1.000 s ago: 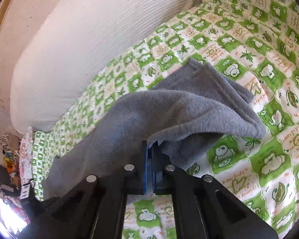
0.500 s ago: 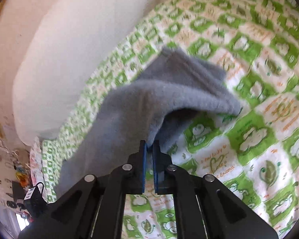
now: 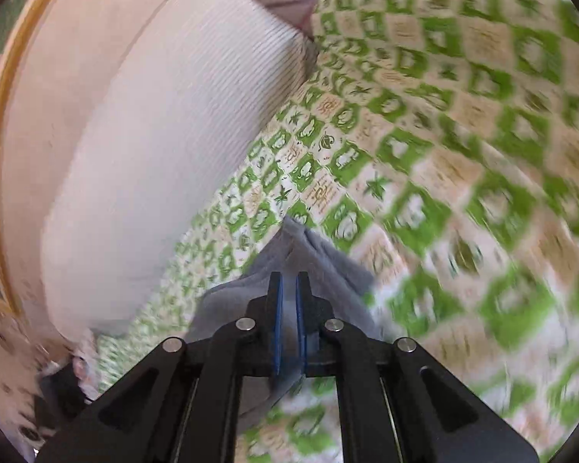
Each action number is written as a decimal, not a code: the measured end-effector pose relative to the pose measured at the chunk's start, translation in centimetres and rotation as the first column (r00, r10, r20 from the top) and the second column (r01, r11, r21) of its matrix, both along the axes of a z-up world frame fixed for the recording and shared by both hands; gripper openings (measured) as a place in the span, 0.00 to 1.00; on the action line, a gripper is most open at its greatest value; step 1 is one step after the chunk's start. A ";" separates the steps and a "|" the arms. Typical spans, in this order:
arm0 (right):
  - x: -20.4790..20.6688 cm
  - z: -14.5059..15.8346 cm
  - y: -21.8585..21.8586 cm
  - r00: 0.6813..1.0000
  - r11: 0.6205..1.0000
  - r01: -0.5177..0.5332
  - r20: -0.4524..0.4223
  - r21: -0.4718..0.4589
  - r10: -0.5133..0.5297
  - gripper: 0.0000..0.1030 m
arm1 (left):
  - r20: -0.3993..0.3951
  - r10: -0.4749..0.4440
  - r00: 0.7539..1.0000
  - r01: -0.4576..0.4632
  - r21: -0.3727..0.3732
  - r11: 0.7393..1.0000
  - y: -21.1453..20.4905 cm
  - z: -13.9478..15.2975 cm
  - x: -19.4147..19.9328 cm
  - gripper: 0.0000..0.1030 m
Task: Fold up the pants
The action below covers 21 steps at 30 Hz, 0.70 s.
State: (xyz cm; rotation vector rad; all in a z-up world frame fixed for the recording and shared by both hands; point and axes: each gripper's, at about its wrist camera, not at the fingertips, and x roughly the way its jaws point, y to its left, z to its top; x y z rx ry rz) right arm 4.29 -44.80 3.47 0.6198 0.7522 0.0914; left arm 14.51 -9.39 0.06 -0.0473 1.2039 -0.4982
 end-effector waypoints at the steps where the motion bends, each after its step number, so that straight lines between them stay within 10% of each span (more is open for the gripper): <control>1: 0.6 -0.2 0.3 1.000 1.000 -0.011 -0.010 -0.016 0.011 0.07 | -0.002 -0.009 1.000 0.009 0.003 1.000 -0.5 0.0 0.4 0.43; 8: 4.9 -1.5 2.6 0.993 0.980 -0.083 -0.094 -0.182 0.067 0.27 | -0.016 -0.044 0.999 0.045 0.012 0.999 -2.3 -0.8 2.3 0.46; 11: 5.3 -1.2 2.8 0.994 0.975 -0.105 -0.050 -0.194 0.097 0.00 | -0.019 -0.048 0.999 0.049 0.011 0.999 -2.5 -0.9 2.8 0.46; 21: 6.2 1.1 3.6 0.993 0.979 -0.117 -0.017 -0.168 0.116 0.05 | -0.008 -0.048 0.999 0.048 0.009 0.999 -4.3 -0.2 5.6 0.57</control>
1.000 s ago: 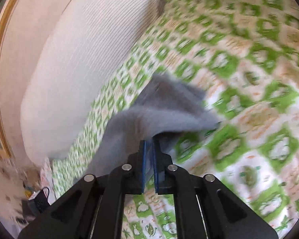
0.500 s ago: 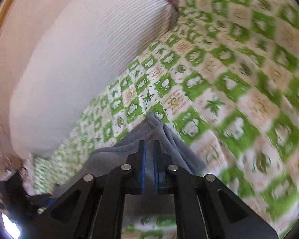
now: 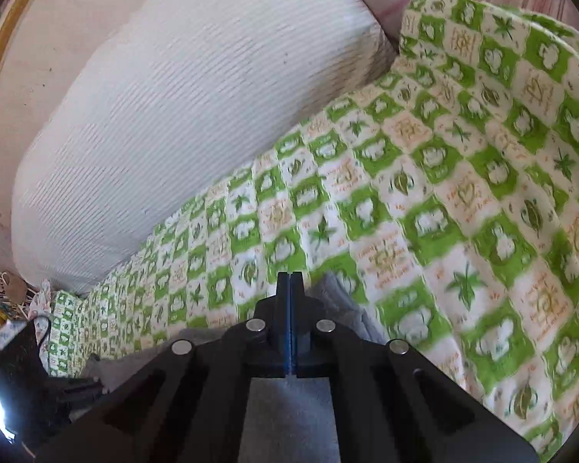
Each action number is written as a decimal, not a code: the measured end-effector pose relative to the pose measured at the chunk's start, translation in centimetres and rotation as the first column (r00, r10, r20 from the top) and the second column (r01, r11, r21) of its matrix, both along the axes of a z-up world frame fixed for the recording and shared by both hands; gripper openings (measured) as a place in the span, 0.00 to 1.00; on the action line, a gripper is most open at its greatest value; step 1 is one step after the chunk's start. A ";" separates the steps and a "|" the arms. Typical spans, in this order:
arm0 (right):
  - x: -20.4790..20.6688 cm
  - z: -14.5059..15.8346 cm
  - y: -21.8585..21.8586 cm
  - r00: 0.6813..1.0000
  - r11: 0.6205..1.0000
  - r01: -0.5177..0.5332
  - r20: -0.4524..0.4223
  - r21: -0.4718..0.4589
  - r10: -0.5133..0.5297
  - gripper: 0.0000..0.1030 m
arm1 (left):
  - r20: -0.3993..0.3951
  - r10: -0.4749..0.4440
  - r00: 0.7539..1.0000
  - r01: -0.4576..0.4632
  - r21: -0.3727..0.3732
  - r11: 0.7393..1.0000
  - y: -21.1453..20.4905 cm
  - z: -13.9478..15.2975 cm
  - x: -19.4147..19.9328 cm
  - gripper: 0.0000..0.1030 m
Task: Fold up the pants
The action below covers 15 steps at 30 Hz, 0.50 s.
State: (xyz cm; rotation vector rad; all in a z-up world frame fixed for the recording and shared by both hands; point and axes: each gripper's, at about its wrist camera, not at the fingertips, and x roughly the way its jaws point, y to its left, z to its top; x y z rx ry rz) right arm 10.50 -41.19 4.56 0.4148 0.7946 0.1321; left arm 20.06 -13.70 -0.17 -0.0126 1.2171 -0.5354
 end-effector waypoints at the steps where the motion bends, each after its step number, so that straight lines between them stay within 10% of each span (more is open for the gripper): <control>1: -1.0 0.1 -0.3 1.000 1.000 0.008 0.004 0.021 -0.008 0.10 | 0.007 -0.005 1.000 0.005 0.009 1.000 -0.3 0.1 0.5 0.57; 15: -12.8 -4.0 -4.7 0.993 0.895 0.116 -0.041 0.430 -0.109 0.22 | -0.012 -0.198 0.980 0.198 0.146 0.969 -8.8 -1.4 7.9 0.57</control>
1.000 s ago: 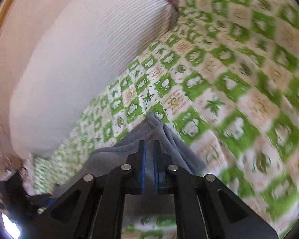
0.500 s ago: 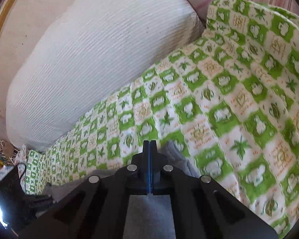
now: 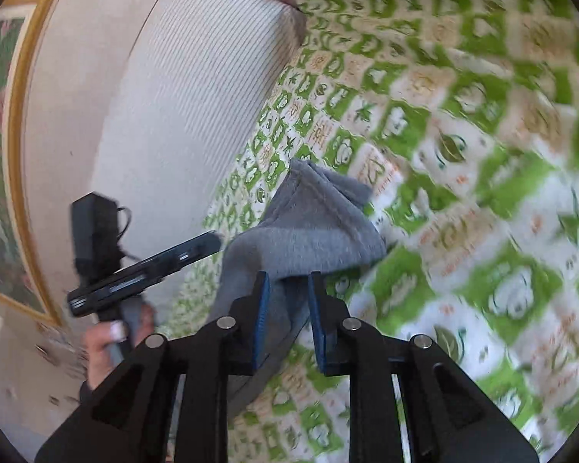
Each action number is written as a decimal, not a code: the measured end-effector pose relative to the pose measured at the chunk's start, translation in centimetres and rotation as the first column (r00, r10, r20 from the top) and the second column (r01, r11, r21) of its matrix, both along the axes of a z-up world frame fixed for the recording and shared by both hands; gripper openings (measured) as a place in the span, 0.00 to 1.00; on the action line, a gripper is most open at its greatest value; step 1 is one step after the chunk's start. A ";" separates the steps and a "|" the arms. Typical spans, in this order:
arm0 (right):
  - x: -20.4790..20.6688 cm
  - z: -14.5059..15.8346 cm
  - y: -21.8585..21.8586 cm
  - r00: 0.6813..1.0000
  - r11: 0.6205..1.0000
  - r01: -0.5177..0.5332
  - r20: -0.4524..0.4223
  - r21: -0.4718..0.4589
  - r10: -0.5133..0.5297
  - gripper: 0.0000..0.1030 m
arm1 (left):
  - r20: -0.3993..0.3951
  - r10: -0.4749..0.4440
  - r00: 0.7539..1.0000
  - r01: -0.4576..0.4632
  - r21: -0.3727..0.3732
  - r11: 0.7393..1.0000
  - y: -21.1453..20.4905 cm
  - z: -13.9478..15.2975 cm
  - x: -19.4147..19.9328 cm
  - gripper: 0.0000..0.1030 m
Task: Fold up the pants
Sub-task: 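Lift the pants with both grippers and bring the grippers toward each other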
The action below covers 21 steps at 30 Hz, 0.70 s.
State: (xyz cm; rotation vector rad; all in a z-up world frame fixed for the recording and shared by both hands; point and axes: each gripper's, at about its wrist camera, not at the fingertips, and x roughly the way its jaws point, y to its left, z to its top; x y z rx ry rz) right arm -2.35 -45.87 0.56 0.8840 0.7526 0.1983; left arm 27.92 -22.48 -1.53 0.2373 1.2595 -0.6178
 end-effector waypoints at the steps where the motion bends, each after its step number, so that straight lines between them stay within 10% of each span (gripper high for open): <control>1: 0.0 -0.1 0.1 1.000 1.000 -0.004 -0.002 0.014 0.004 0.27 | -0.001 -0.022 1.000 0.022 0.020 1.000 -0.8 -0.5 0.2 0.57; 4: 0.4 -0.7 0.2 1.000 1.000 -0.012 -0.027 0.027 0.013 0.46 | 0.007 -0.068 0.998 0.067 0.075 0.995 -2.6 -1.9 0.8 0.57; 13: 0.5 -1.9 -2.2 0.997 0.987 0.072 0.014 0.145 -0.075 0.46 | 0.043 -0.143 0.989 0.136 0.135 0.982 -5.6 -4.5 1.8 0.54; 18: 1.7 -3.2 -2.2 0.997 0.985 0.070 -0.046 0.155 -0.064 0.46 | 0.062 -0.181 0.982 0.172 0.125 0.977 -7.0 -4.6 1.6 0.15; 21: 2.0 -2.6 -1.9 0.998 0.991 0.058 -0.027 0.124 -0.055 0.46 | 0.064 -0.164 0.984 0.156 0.118 0.981 -7.4 -4.3 1.9 0.10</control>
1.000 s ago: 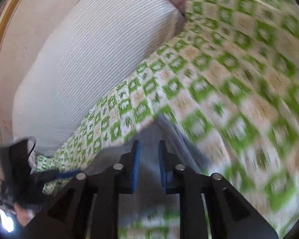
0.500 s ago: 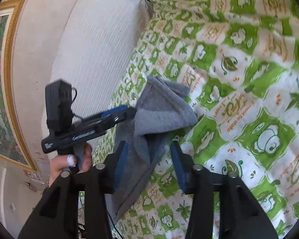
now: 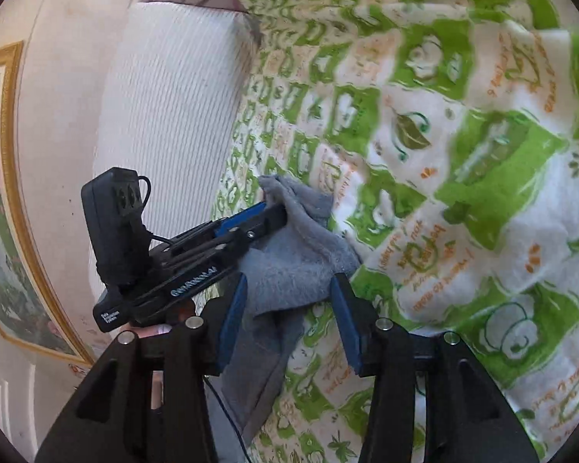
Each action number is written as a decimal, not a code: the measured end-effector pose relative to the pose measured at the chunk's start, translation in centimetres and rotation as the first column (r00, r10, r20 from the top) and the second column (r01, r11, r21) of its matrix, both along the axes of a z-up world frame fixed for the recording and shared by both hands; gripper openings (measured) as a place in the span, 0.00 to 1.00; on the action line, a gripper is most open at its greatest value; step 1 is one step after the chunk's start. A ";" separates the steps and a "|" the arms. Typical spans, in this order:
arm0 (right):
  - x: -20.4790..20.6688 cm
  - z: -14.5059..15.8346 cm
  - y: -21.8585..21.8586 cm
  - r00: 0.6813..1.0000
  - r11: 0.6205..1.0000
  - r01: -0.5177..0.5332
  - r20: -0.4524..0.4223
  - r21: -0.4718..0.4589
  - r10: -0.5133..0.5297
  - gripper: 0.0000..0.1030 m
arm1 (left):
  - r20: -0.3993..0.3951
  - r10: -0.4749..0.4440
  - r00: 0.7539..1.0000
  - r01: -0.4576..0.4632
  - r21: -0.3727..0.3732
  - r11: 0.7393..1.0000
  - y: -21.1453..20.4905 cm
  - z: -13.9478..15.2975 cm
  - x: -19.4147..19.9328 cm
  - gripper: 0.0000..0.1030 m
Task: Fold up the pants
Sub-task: 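Lift the pants with both grippers and bring the grippers toward each other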
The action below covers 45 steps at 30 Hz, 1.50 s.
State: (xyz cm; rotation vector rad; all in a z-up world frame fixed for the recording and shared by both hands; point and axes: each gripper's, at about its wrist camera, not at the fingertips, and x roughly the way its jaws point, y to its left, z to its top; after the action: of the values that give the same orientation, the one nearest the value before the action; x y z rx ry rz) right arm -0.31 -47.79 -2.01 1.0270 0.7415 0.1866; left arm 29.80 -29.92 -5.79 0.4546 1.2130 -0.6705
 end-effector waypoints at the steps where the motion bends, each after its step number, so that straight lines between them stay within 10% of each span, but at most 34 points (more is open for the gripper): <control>1: 0.0 0.2 0.0 1.000 1.000 0.001 0.003 0.000 -0.001 0.46 | -0.007 0.020 1.000 -0.020 -0.021 1.000 0.3 0.4 0.4 0.09; 11: 0.7 0.2 1.6 0.998 0.998 -0.055 -0.020 0.014 0.055 0.60 | -0.016 0.067 0.998 -0.068 -0.050 0.996 1.8 1.3 2.5 0.17; 13: 1.8 0.1 1.9 0.998 0.998 -0.064 -0.029 -0.015 0.063 0.60 | -0.006 0.069 0.998 -0.069 -0.032 0.997 1.8 1.3 2.1 0.25; 15: 2.9 -0.1 1.9 0.998 0.998 -0.056 -0.043 -0.041 0.054 0.60 | 0.012 0.088 0.996 -0.088 0.003 0.996 1.1 0.7 2.1 0.59; 19: 5.0 0.2 2.5 0.998 0.993 -0.063 -0.025 -0.102 0.061 0.55 | -0.019 0.135 0.991 -0.135 -0.016 0.991 2.4 -0.8 2.8 0.56; 22: 5.5 -0.3 2.7 0.996 0.990 -0.087 -0.021 -0.108 0.085 0.19 | -0.076 0.106 0.992 -0.113 -0.106 0.988 2.9 -1.2 2.4 0.21; 24: 5.3 -0.2 2.5 0.996 0.989 -0.094 -0.003 -0.111 0.095 0.16 | -0.060 0.081 0.995 -0.087 -0.108 0.990 2.8 -0.9 1.7 0.13; 33: 3.0 5.7 7.6 0.961 0.946 -0.199 0.136 -0.257 0.240 0.15 | 0.007 0.093 0.996 -0.087 -0.263 0.961 7.5 6.2 -1.7 0.10; 45: -0.4 10.7 19.0 0.844 0.837 -0.415 0.191 -0.358 0.500 0.14 | 0.037 0.265 0.964 -0.215 -0.485 0.848 20.5 12.3 -9.0 0.10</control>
State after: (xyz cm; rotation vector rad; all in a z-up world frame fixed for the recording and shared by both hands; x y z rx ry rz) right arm -0.70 -28.78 8.70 0.4943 0.7232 0.6085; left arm 20.78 -9.38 6.55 -0.0794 0.9418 -0.6917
